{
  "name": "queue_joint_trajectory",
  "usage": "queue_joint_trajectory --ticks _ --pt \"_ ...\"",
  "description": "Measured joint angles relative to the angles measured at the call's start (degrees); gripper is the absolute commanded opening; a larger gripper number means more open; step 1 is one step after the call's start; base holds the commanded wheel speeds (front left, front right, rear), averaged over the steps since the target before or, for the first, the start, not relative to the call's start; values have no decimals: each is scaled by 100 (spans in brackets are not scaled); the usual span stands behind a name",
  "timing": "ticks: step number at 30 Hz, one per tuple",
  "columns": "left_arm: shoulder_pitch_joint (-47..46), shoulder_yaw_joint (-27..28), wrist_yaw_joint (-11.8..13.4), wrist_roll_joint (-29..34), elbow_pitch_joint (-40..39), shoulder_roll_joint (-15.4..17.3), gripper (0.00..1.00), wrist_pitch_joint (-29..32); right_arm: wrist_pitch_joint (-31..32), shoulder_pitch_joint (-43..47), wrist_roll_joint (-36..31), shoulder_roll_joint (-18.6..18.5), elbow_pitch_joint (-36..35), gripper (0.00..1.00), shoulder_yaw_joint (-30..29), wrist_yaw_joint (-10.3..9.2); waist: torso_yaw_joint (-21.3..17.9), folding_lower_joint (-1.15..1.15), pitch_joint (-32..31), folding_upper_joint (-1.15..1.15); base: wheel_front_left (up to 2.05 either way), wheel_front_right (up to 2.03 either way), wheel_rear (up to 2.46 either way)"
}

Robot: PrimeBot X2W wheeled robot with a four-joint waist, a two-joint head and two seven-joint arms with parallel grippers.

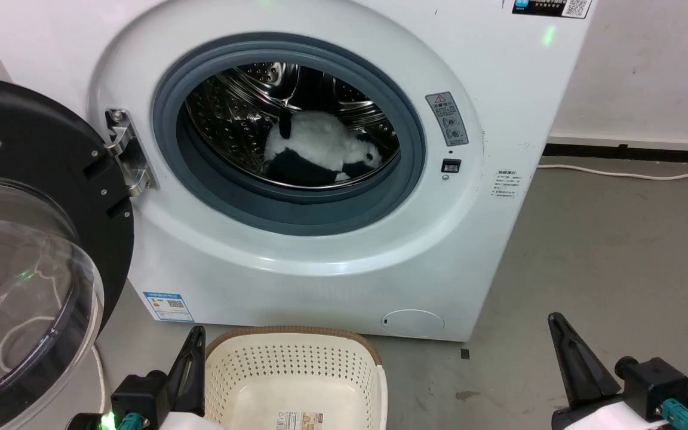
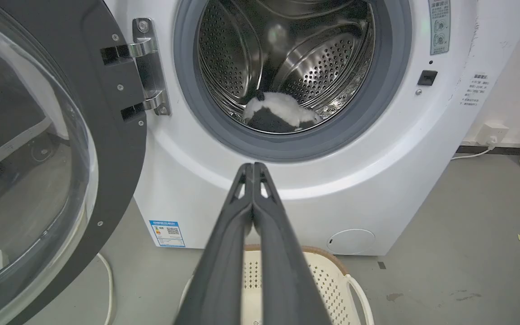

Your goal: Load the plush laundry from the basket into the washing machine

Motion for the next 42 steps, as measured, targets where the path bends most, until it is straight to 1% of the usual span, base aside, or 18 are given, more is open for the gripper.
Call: queue_joint_trajectory --ticks 42 --pt "-217 147 55 353 -188 -90 0 532 546 -235 -177 0 -58 0 9 0 -83 -1 18 0 0 0 0"
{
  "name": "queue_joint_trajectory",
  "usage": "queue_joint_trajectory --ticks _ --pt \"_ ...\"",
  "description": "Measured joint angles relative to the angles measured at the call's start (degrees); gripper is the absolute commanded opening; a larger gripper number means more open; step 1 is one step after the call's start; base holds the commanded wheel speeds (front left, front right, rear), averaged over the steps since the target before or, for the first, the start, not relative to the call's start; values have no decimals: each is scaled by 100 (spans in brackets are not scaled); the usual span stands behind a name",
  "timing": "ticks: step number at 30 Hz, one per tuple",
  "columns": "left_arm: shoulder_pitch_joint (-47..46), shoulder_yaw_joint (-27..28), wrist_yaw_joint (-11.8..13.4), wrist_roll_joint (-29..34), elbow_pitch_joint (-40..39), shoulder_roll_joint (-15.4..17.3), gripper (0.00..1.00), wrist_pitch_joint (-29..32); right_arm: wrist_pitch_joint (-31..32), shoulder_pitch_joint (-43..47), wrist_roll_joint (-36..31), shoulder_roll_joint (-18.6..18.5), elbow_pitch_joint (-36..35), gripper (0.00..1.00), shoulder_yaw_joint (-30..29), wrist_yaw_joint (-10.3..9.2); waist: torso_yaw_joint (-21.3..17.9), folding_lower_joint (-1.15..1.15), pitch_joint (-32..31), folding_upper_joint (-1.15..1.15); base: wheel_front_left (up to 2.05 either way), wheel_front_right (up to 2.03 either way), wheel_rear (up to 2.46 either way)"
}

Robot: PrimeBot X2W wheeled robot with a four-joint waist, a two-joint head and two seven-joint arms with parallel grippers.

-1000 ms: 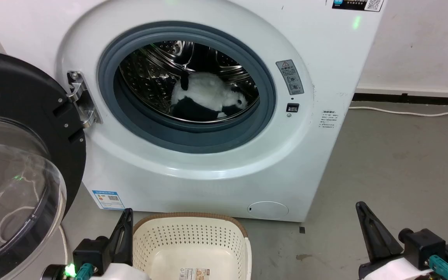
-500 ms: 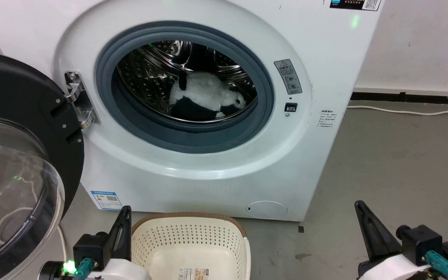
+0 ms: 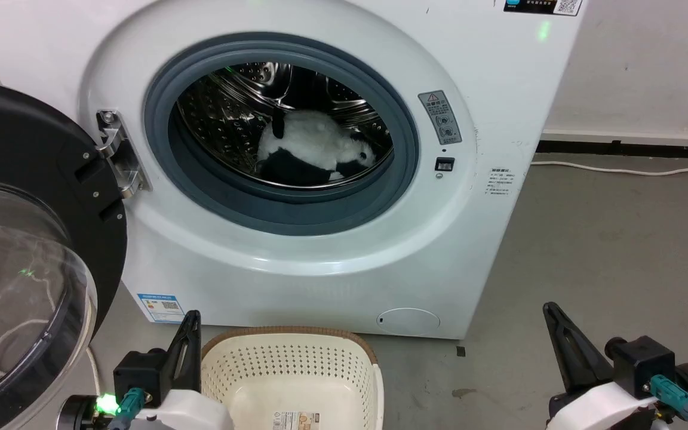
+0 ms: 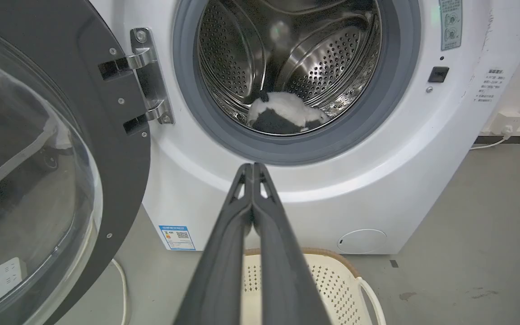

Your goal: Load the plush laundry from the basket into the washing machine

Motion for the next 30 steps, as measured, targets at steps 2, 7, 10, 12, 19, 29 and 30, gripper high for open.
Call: queue_joint_trajectory --ticks 2,7,10,12,19,29,30 --pt "-12 8 1 3 -7 -8 0 30 10 -1 -25 0 -4 0 1 0 -4 0 1 0 0 0 0" --pt "-19 15 2 44 -24 -38 0 75 65 -16 -32 0 -11 0 0 0 -13 0 3 0 0 0 0" --pt "-31 21 10 82 -35 -55 0 125 111 -23 -34 0 -14 0 0 0 -18 0 4 0 0 0 0" --pt "-58 29 19 93 -42 -62 0 132 116 -24 -42 0 -15 0 3 0 -22 0 4 0 0 0 0" --pt "-107 46 37 143 -74 -81 0 226 210 -47 -60 0 -22 0 3 0 -34 0 7 0 0 0 0" --pt "-131 82 45 221 -110 -97 0 326 310 -107 -85 0 -37 0 7 0 -48 0 10 0 0 0 0" --pt "-131 89 45 236 -112 -99 0 326 310 -107 -85 0 -37 0 7 0 -49 1 10 0 0 0 0"
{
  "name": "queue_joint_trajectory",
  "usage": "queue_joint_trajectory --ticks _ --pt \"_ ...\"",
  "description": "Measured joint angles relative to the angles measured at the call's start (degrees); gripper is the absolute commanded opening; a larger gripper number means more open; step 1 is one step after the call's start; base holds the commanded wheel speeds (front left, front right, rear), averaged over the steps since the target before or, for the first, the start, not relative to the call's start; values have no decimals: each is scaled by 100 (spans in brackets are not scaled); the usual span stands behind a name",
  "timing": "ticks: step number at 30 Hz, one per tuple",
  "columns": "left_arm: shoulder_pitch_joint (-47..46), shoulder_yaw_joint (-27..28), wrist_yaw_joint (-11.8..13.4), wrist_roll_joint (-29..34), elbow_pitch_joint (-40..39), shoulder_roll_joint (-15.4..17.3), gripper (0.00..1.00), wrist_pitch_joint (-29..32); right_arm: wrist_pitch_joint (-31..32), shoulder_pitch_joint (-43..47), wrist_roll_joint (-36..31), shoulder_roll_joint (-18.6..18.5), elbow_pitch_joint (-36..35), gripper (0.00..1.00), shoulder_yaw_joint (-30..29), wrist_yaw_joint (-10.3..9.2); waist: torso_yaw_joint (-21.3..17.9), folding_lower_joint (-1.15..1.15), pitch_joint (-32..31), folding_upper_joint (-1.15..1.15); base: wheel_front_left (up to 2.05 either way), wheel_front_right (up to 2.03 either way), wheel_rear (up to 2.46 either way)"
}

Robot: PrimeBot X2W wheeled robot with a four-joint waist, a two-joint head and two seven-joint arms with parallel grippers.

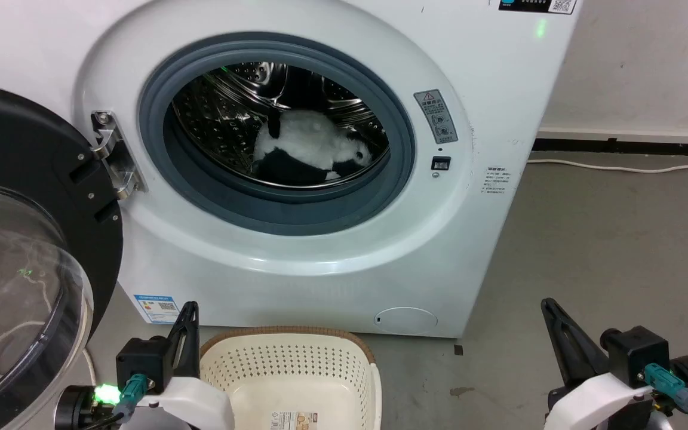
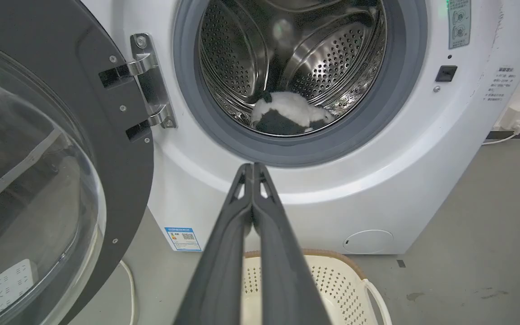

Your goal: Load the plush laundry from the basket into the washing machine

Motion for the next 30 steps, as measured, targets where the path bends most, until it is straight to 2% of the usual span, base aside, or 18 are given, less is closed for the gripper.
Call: queue_joint_trajectory --ticks 30 --pt "-1 5 0 0 -3 -3 0 0 0 -1 -1 0 -1 0 -1 0 0 0 0 0 0 0 0"
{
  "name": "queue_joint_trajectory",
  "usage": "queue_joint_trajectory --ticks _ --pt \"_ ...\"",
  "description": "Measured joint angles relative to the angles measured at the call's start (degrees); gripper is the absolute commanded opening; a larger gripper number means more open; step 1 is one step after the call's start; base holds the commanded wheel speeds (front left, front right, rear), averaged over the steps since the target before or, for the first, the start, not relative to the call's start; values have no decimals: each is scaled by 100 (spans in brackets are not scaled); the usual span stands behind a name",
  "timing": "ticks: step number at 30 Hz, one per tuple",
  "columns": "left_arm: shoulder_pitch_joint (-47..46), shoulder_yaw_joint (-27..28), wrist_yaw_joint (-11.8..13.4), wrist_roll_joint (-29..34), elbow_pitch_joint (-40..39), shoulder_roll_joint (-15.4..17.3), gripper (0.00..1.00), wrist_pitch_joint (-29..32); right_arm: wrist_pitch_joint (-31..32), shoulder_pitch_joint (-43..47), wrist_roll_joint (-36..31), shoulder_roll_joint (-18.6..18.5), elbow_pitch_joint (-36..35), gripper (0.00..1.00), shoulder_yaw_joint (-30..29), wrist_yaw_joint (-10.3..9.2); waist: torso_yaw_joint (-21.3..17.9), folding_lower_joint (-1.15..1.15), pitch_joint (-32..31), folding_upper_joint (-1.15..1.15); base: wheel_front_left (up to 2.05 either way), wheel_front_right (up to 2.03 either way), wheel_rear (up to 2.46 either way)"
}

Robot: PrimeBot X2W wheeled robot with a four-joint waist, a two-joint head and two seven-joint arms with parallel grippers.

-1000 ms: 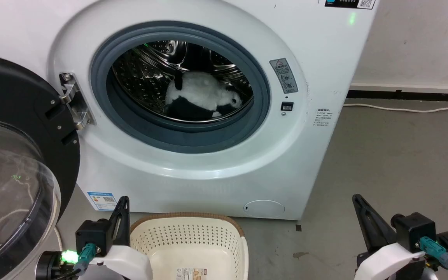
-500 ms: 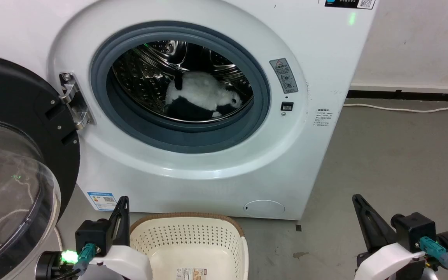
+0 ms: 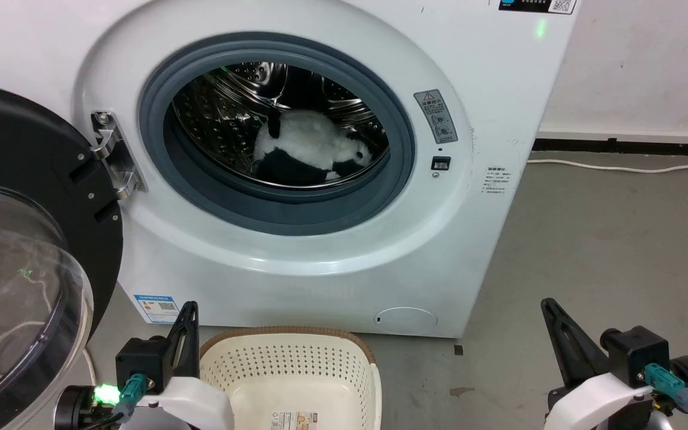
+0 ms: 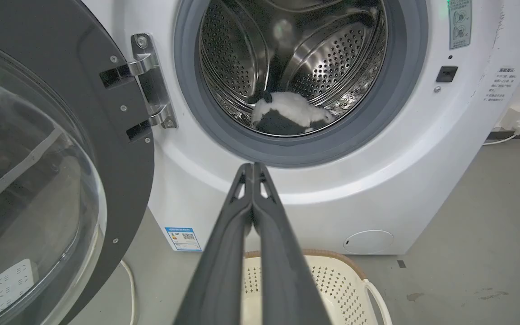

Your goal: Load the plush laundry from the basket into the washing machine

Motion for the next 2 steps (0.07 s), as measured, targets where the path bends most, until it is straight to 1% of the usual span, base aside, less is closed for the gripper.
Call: queue_joint_trajectory --ticks 2 --pt "0 4 0 0 0 0 0 0 0 0 0 0 0 0 2 0 0 0 0 0 0 0 0"
